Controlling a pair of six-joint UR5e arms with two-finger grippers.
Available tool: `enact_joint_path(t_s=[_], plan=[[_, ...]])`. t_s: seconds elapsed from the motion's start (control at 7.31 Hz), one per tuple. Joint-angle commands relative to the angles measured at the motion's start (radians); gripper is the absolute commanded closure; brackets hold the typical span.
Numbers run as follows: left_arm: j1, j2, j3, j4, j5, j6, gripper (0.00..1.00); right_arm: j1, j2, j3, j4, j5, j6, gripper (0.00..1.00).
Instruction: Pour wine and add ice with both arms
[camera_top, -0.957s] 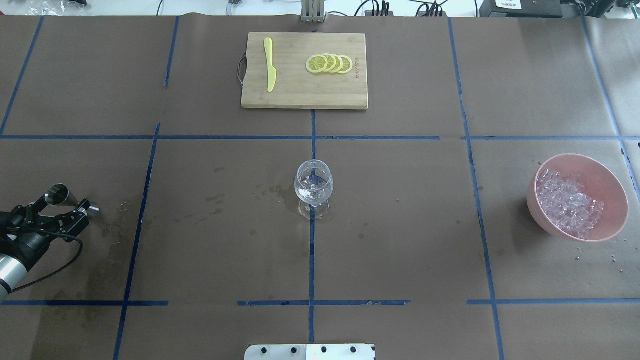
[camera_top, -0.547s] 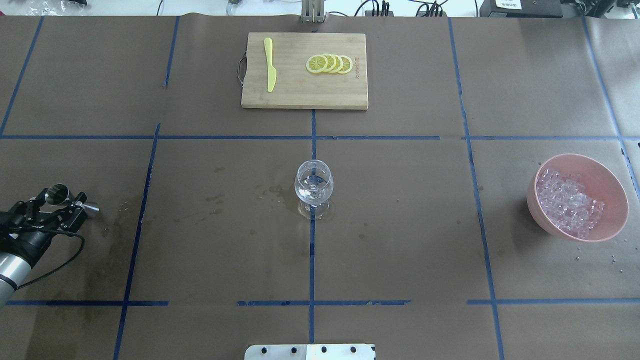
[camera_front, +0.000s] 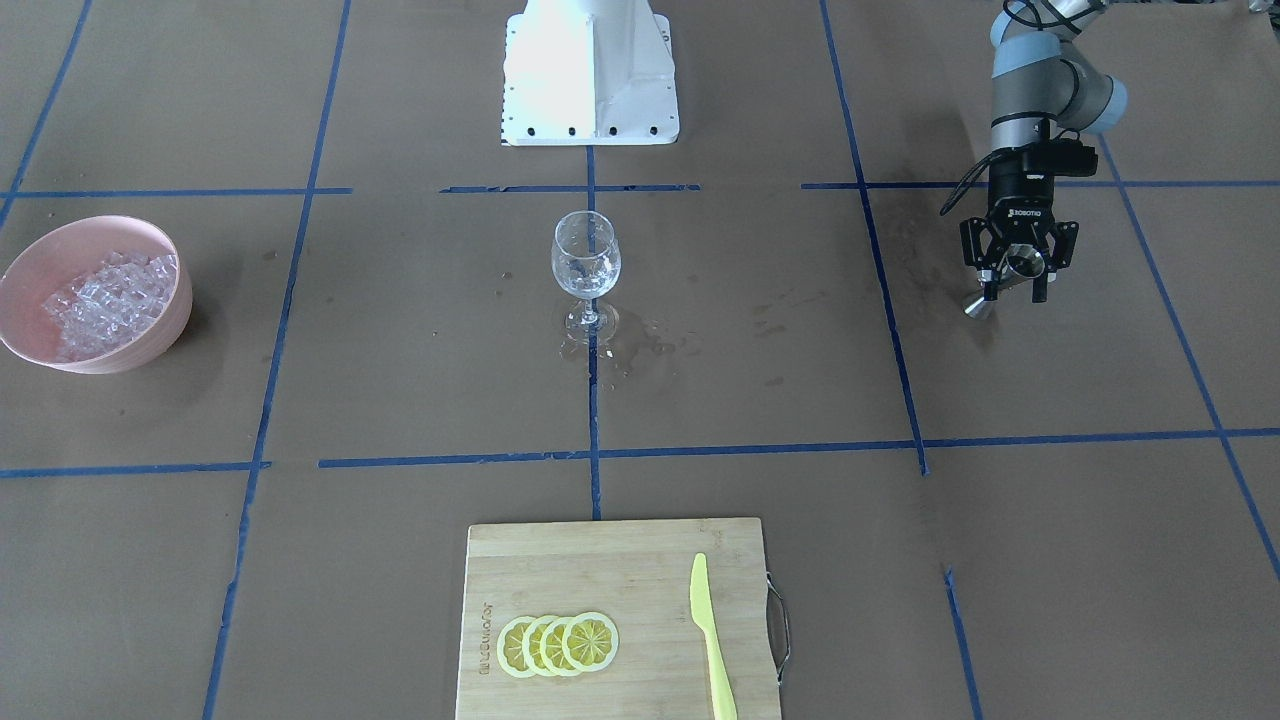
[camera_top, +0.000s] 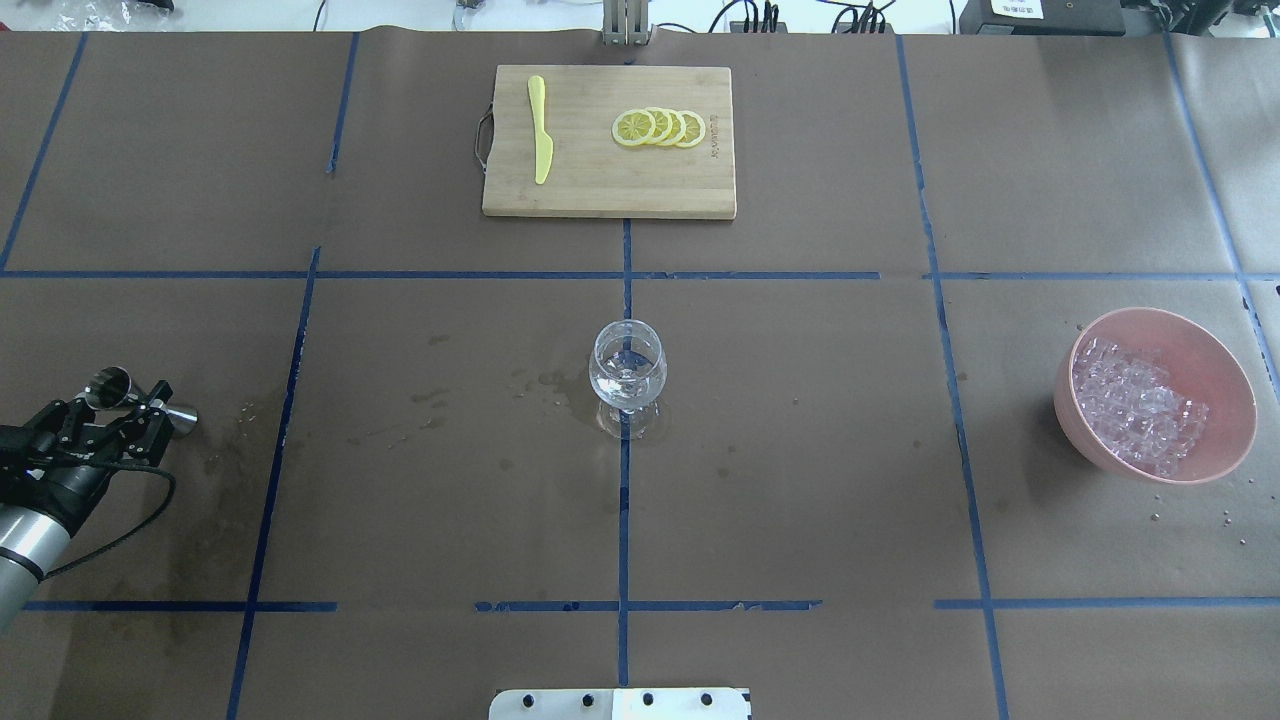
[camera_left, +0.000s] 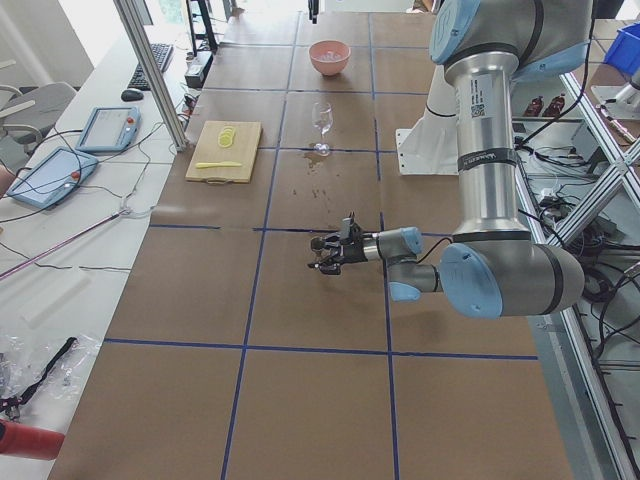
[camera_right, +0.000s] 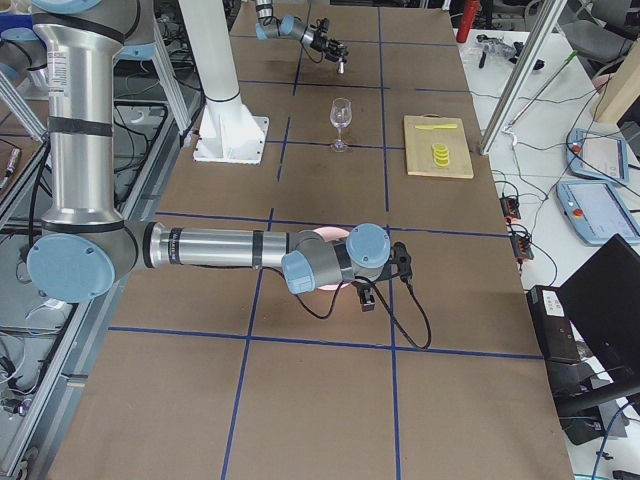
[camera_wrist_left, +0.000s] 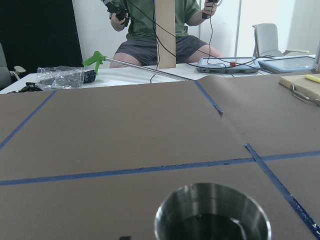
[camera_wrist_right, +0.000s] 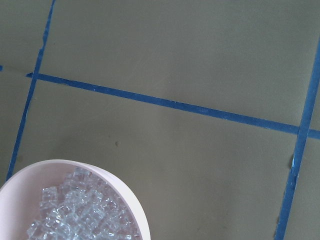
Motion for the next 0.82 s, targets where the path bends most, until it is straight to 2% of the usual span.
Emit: enact_joint_path(t_s=[0.0,0.14,0.27,0.41,0.68], plan=[[0.030,0.000,0.001,0.000,-0.001,0.000,0.47,0.000,-0.002,-0.001,0.000,0.001,0.001,0.00],[0.033,0.000,-0.001,0.000,-0.004,0.000,0.62,0.000,-0.002,-0.001,0.000,0.001,0.001,0.00],[0.038,0.003,-0.002,-0.004,-0.005,0.000,0.95,0.000,0.000,0.001,0.000,0.001,0.001,0.00],[0.038,0.004,-0.004,-0.006,0.002,0.000,1.00,0.000,0.000,0.009,0.000,0.001,0.002,0.00],[0.035,0.013,-0.008,-0.012,0.018,-0.001,1.00,0.000,0.000,0.013,0.000,0.001,0.004,0.00]])
